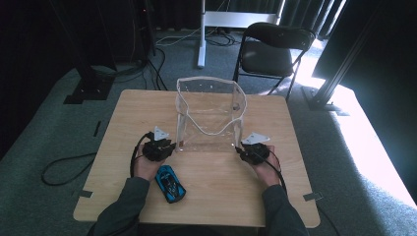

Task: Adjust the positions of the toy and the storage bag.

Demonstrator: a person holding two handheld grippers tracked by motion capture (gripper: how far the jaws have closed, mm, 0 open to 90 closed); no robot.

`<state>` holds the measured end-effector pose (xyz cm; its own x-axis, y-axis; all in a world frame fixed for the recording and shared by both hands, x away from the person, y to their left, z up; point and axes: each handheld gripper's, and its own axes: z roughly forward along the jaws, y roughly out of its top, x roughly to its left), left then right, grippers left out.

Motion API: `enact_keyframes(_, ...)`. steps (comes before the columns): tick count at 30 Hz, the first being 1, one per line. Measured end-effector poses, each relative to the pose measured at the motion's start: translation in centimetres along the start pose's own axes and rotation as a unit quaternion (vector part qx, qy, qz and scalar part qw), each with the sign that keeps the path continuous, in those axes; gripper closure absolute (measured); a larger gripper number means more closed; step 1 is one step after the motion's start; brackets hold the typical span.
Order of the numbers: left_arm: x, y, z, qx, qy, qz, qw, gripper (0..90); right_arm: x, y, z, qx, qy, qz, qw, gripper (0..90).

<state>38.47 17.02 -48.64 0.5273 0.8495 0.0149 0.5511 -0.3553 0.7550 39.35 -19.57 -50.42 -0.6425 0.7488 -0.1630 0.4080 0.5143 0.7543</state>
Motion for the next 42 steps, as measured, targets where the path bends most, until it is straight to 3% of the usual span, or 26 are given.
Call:
enact_keyframes(3, 0.5, -0.7, -0.9, 0.002, 0.005, -0.006, 1.0000, 65.5, 0.2, -0.1, -0.2, 0.002, -0.010, -0.006, 0.9999, 60.8)
enact_keyframes(4, 1.0, -1.8, -2.0, 0.007, 0.011, -0.018, 0.9998, 64.4, 0.5, -0.3, -0.6, 0.005, -0.018, -0.004, 0.9998, 58.7)
enact_keyframes(7, 1.3, -3.0, -3.1, 0.012, 0.018, -0.021, 0.9995, 60.5, 0.6, -0.7, -1.2, 0.003, -0.024, 0.000, 0.9997, 56.7)
enact_keyframes(8, 1.5, -4.3, -4.2, 0.017, 0.021, -0.033, 0.9991, 59.8, 0.7, -0.9, -1.4, 0.001, -0.024, 0.000, 0.9997, 56.5)
enact_keyframes(13, 1.5, -6.6, -5.5, 0.037, 0.022, -0.046, 0.9980, 57.1, 0.9, -1.6, -2.1, 0.000, -0.022, -0.001, 0.9998, 54.4)
enact_keyframes(14, 1.4, -7.5, -5.7, 0.053, 0.025, -0.041, 0.9974, 56.6, 1.0, -1.7, -2.1, 0.002, -0.022, -0.001, 0.9997, 54.3)
enact_keyframes(16, 1.4, -7.5, -5.7, 0.053, 0.025, -0.041, 0.9974, 56.6, 1.1, -1.8, -2.1, 0.003, -0.023, -0.003, 0.9997, 54.3)
enact_keyframes(17, 1.2, -8.5, -5.9, 0.068, 0.021, -0.040, 0.9967, 56.6, 1.1, -1.8, -2.1, 0.003, -0.023, -0.003, 0.9997, 53.9)
enact_keyframes(21, 1.0, -9.5, -6.4, 0.084, 0.017, -0.033, 0.9958, 55.1, 1.3, -2.1, -2.2, 0.004, -0.025, -0.004, 0.9997, 53.1)
enact_keyframes(27, -0.2, -10.6, -6.6, 0.099, -0.012, -0.001, 0.9950, 50.2, 1.3, -2.3, -2.4, 0.003, -0.025, -0.005, 0.9997, 53.1)
enact_keyframes(32, -1.2, -10.6, -5.7, 0.098, -0.030, 0.027, 0.9944, 46.3, 1.3, -2.3, -2.4, 0.002, -0.025, -0.006, 0.9997, 52.6)
enact_keyframes(42, -2.1, -9.9, -5.0, 0.092, -0.053, 0.047, 0.9932, 52.0, 1.4, -2.4, -2.3, 0.000, -0.022, -0.007, 0.9997, 52.5)
